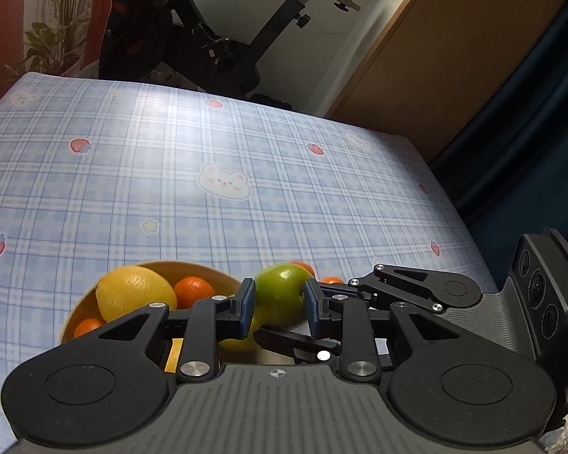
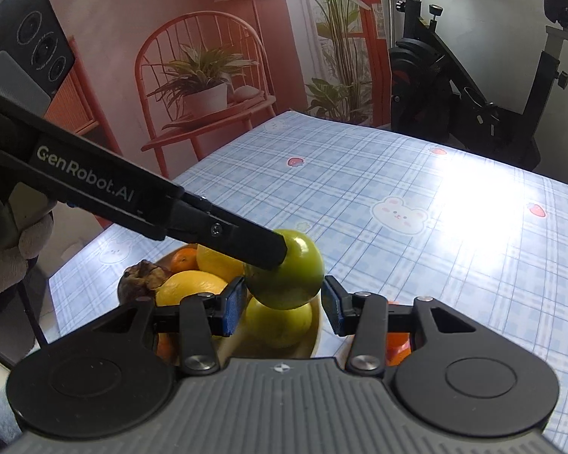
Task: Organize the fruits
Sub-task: 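Carry the green apple with the left tool onto the plate and open, then move the left tool to an orange tangerine and close on it, then carry the tangerine with the left tool onto the plate and open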
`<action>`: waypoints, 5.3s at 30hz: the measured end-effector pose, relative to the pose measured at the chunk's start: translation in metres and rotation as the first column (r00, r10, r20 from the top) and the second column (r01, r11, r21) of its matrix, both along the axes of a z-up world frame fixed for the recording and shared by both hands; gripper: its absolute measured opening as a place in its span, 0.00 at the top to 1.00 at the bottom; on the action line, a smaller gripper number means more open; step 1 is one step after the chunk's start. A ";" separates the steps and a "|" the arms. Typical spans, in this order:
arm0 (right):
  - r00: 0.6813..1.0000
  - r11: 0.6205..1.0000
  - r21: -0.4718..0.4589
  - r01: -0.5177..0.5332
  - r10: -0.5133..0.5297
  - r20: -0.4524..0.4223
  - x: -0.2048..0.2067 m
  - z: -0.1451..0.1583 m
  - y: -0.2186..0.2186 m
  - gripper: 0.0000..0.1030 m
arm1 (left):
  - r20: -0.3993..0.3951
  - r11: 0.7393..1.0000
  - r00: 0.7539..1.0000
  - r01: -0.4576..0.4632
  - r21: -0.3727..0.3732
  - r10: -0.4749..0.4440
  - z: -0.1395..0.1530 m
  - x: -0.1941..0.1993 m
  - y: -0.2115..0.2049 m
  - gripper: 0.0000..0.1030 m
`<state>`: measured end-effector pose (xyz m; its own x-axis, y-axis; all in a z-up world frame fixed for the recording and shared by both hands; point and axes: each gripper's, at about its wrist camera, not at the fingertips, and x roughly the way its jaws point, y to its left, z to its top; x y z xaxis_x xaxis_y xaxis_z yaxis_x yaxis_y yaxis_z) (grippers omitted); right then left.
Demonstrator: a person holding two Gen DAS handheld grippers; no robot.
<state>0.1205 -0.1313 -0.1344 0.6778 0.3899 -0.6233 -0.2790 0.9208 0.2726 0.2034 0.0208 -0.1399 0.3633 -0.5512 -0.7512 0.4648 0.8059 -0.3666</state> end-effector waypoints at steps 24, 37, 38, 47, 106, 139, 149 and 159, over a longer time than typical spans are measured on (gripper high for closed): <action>0.982 0.988 0.058 -0.147 0.152 -0.110 -0.019 -0.019 0.033 0.53 | -0.053 0.995 0.997 -0.043 0.089 0.048 -0.017 -0.034 0.033 0.72; 0.997 0.996 0.051 -0.074 0.076 -0.025 -0.034 -0.005 0.011 0.53 | 0.045 0.991 0.994 -0.103 0.089 0.100 0.002 -0.034 0.024 0.71; 0.998 0.997 0.050 -0.053 0.054 -0.014 -0.036 -0.004 0.006 0.53 | 0.054 0.990 0.993 -0.105 0.090 0.100 0.004 -0.034 0.022 0.71; 0.988 0.989 0.003 0.146 -0.146 0.050 -0.051 -0.009 -0.045 0.53 | 0.091 0.993 0.993 -0.084 0.083 0.077 0.000 -0.027 -0.013 0.71; 0.907 0.913 0.088 0.398 -0.406 0.115 -0.050 -0.059 -0.101 0.58 | 0.039 0.979 0.996 -0.087 0.186 0.081 -0.039 0.014 -0.087 0.47; 0.889 0.889 0.146 0.433 -0.449 0.093 -0.052 -0.058 -0.113 0.58 | 0.027 0.989 0.991 -0.130 0.066 0.128 -0.045 0.003 -0.087 0.61; 0.900 0.901 0.152 0.407 -0.424 0.102 -0.053 -0.058 -0.113 0.58 | 0.055 0.953 0.953 -0.296 -0.059 0.299 -0.014 -0.034 0.000 0.61; 0.927 0.935 0.118 0.335 -0.350 0.135 -0.060 -0.042 -0.091 0.58 | 0.086 0.921 0.918 -0.381 -0.078 0.387 -0.003 -0.027 0.034 0.61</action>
